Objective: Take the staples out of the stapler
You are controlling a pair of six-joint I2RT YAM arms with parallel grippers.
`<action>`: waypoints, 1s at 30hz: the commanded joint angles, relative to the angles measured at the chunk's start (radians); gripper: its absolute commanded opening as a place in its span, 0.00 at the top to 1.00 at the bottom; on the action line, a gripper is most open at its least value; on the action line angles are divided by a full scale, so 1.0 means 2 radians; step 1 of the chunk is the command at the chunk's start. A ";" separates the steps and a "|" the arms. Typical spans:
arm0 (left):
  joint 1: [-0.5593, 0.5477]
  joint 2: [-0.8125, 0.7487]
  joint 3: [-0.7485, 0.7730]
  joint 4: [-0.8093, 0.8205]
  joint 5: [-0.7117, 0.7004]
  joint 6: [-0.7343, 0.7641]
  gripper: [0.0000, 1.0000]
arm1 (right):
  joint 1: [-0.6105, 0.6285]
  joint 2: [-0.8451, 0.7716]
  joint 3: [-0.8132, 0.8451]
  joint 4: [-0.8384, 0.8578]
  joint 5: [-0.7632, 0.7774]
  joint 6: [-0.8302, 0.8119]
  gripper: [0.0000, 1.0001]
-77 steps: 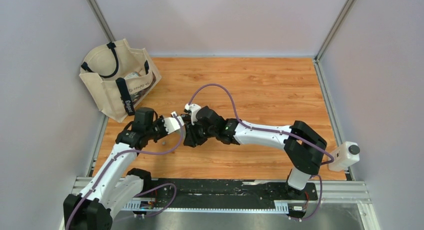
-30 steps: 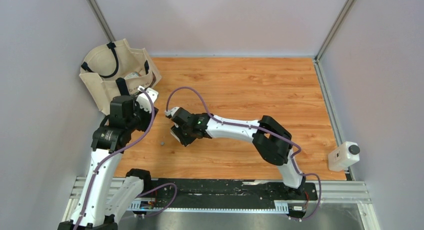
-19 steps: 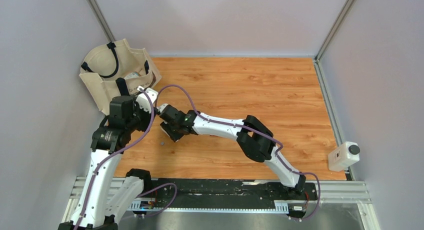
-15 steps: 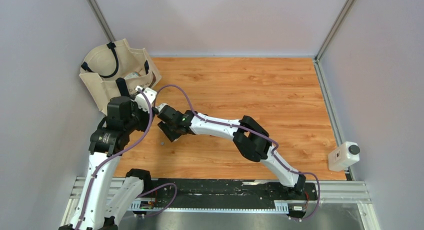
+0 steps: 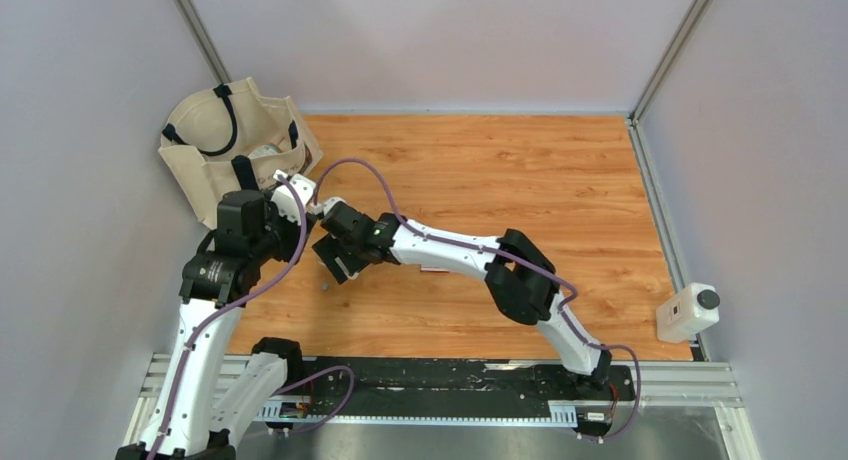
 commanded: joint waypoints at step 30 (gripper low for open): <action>-0.009 0.043 0.007 -0.015 0.017 -0.016 0.28 | -0.116 -0.060 -0.031 -0.118 -0.073 -0.265 0.24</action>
